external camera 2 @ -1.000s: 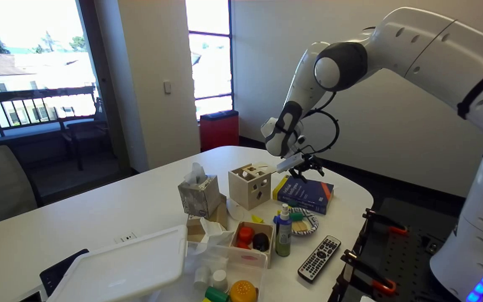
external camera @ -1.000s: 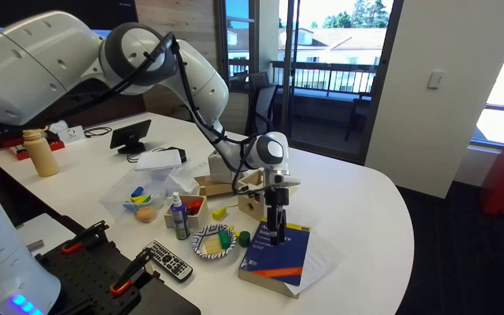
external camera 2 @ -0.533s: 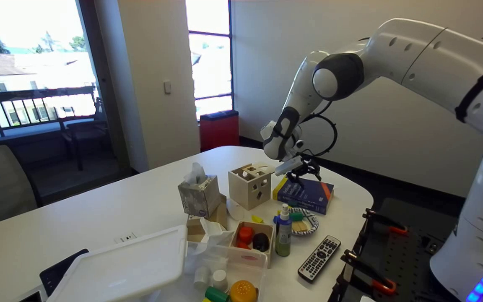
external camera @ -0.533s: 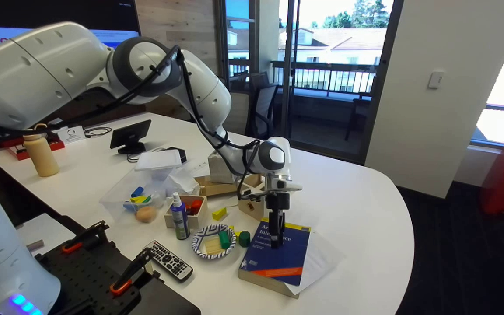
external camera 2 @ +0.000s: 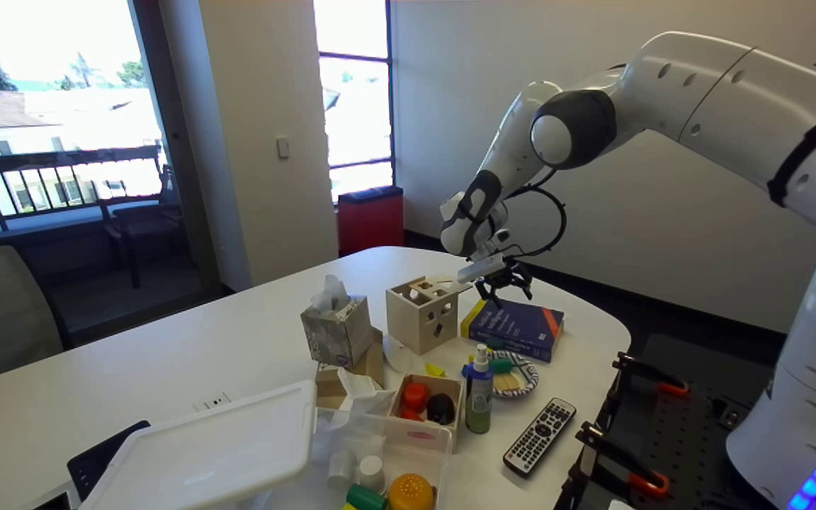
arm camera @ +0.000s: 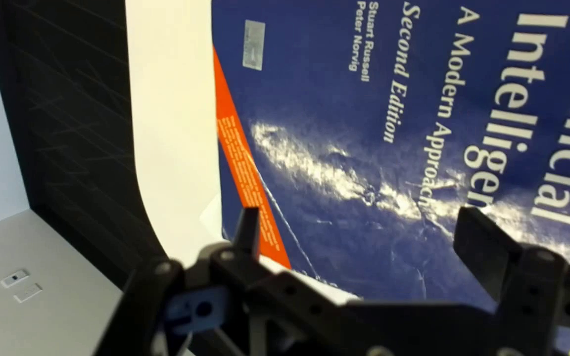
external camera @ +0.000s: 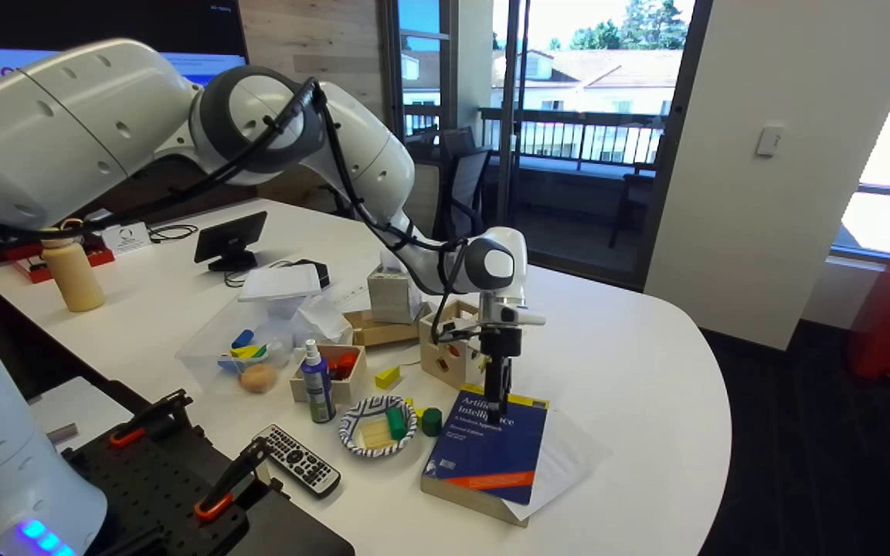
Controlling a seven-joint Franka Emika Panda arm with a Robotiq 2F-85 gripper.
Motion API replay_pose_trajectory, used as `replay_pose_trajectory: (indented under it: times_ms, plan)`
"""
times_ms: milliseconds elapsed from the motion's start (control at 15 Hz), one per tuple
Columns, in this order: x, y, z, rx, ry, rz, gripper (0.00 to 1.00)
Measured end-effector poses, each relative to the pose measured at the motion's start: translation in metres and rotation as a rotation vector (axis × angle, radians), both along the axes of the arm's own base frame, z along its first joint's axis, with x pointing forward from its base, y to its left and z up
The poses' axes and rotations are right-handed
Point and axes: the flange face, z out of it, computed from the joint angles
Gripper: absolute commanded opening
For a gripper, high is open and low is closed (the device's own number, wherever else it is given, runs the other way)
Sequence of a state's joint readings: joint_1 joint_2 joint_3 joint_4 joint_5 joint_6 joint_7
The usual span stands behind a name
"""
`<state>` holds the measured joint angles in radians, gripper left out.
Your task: Close the book and push the paper into it
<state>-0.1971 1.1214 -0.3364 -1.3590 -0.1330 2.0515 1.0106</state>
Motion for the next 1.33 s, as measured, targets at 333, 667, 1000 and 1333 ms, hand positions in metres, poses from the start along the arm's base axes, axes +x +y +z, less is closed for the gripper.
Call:
replay_pose_trajectory:
  times_ms: [333,667,1000,1333]
  plan:
    - [0.013,-0.033,0.021,0.066,-0.095,-0.018,1.00]
    - [0.026,-0.066,0.031,0.069,-0.182,-0.047,1.00]
    - [0.033,-0.091,0.023,0.051,-0.232,-0.063,1.00]
    - [0.030,-0.114,0.010,0.029,-0.261,-0.079,1.00]
